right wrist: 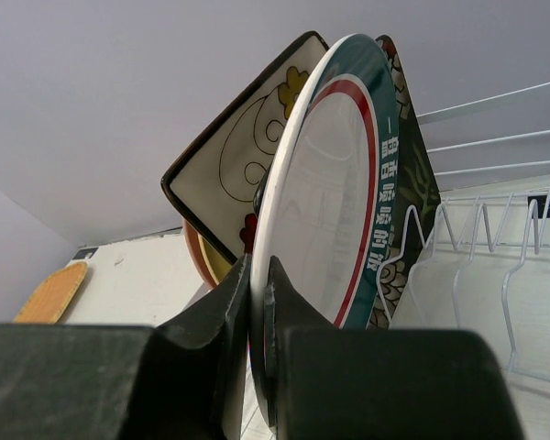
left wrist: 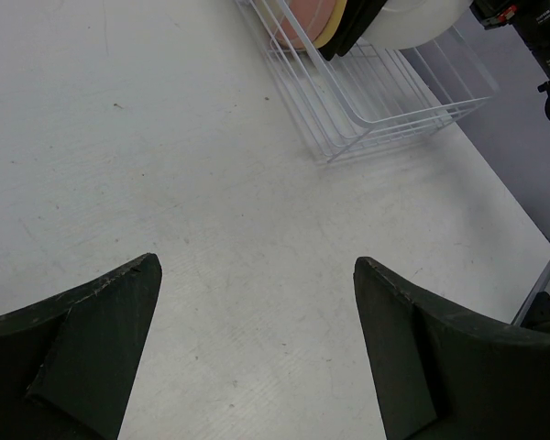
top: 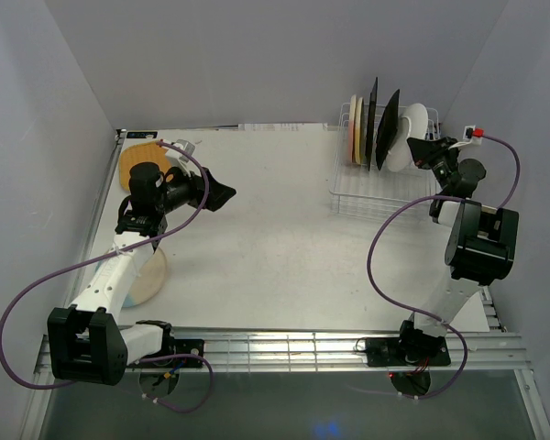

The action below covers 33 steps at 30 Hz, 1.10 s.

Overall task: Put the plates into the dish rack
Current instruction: Pick up the plate from the dish rack.

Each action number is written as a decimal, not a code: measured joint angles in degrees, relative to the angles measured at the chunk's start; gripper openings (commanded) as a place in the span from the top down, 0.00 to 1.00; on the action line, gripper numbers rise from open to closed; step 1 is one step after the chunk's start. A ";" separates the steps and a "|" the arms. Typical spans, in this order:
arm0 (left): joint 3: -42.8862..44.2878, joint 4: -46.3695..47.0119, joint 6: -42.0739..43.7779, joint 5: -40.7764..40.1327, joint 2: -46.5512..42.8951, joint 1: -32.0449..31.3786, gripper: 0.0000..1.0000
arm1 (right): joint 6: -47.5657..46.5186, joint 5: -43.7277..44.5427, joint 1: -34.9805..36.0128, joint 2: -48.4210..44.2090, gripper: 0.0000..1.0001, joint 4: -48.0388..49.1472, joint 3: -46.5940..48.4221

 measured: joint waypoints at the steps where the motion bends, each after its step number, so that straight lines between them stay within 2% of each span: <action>1: 0.00 0.00 0.00 0.00 0.00 0.00 0.04 | 0.37 -0.07 -0.13 -0.02 0.92 0.11 0.04; 21: 0.00 0.00 0.00 0.39 -0.33 0.00 0.03 | -1.20 -0.22 -1.57 -2.32 0.92 -2.69 3.85; 33: 0.00 -0.02 0.00 0.68 -0.33 0.00 0.02 | -1.07 -0.44 -1.57 0.28 0.92 -3.56 6.40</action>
